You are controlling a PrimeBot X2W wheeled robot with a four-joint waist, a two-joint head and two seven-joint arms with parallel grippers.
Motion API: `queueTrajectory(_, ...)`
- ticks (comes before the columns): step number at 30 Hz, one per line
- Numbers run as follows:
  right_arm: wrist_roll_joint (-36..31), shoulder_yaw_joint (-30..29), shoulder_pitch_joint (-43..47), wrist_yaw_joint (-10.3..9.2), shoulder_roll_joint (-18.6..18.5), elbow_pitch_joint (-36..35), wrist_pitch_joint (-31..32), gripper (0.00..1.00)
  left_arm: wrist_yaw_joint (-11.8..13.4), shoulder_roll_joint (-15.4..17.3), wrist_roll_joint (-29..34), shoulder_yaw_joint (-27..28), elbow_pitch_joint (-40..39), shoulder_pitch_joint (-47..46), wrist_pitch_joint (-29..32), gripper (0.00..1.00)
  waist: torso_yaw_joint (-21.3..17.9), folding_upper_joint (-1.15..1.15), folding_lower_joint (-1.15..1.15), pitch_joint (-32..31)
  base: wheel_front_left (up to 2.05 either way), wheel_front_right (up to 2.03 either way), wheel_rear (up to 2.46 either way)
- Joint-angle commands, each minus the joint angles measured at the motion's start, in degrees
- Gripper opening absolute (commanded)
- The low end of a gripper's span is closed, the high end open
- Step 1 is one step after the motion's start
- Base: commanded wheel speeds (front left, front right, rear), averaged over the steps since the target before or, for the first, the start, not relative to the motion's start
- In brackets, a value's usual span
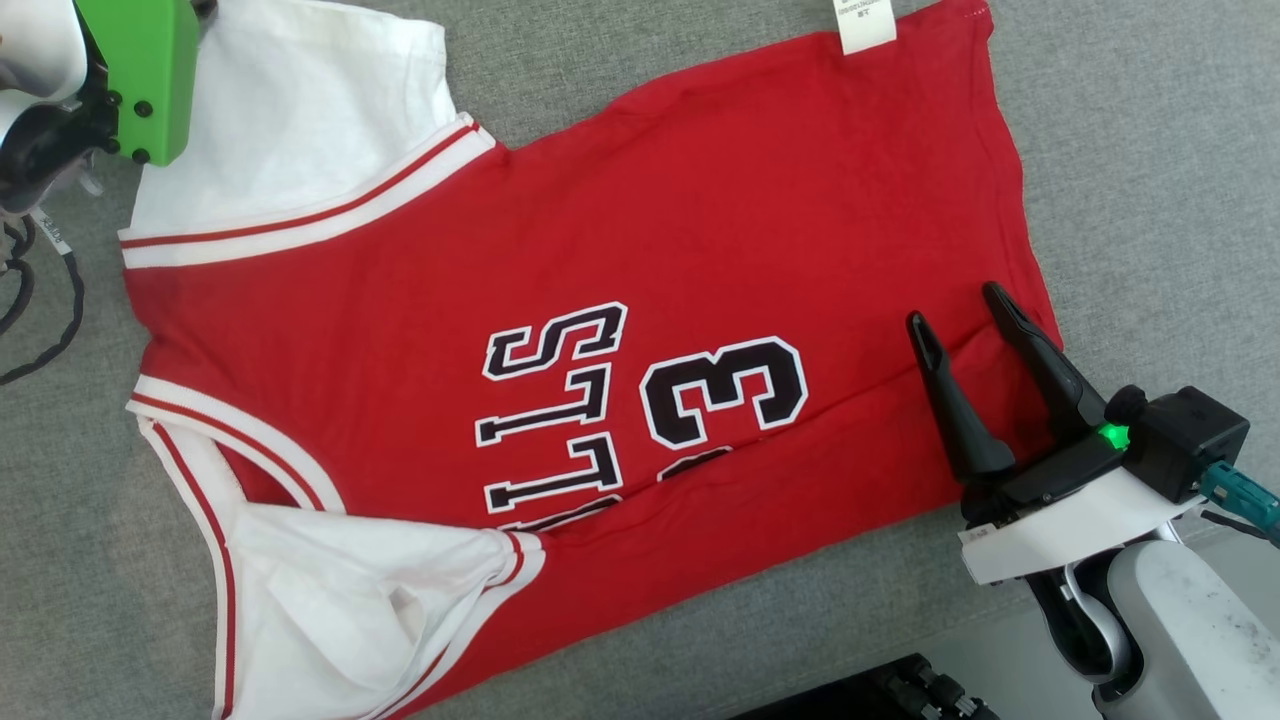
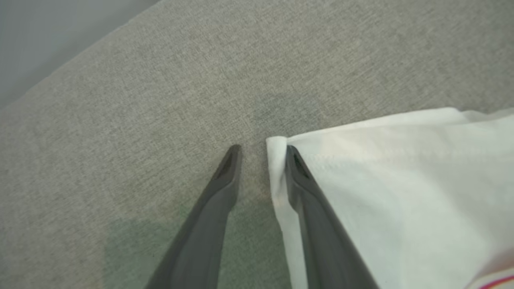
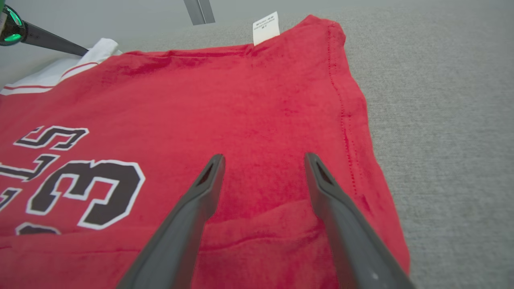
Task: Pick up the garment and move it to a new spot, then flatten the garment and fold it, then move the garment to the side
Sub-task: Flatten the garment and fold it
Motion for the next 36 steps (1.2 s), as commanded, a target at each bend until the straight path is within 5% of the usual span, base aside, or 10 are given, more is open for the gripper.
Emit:
queueTrajectory(1,-0.3,0.1,-0.7,-0.09,0.1,-0.2,-0.3,1.0,0.2,0.8,-0.5,-0.4,0.2,0.4,0.8,0.43,0.1,0.0,0.0,0.2,0.0,0.0,0.0)
queueTrajectory(2,-0.2,0.1,-0.9,-0.09,0.0,-0.3,-0.3,1.0,0.1,0.9,-0.5,-0.4,0.0,0.4,0.7,0.2,0.1,0.0,0.0,0.3,0.0,0.0,0.0)
queueTrajectory(4,-0.1,0.3,-1.1,-0.09,0.0,-0.4,-0.3,1.0,0.3,1.2,0.4,-0.6,-0.3,0.1,0.0,0.0,0.2,0.0,0.0,0.4,0.0,0.0,0.0)
queueTrajectory(13,2.2,1.7,-5.7,-0.09,-2.9,0.8,1.3,1.0,-1.1,-0.7,-0.5,0.8,-2.1,1.1,-6.0,0.0,1.4,0.0,0.0,-2.2,0.0,0.0,0.0)
queueTrajectory(26,-1.7,-11.5,-23.2,-0.09,-3.2,10.5,30.5,1.0,-1.2,0.1,-1.9,-0.2,-12.5,5.5,-6.5,0.0,6.4,0.0,0.0,-6.2,0.0,0.0,0.0)
queueTrajectory(36,-8.1,-11.5,-30.4,-0.1,-2.9,18.3,37.8,1.0,0.0,0.9,-1.8,-0.4,-18.2,5.8,-5.7,0.0,8.8,0.0,0.0,-4.2,0.0,0.0,0.0)
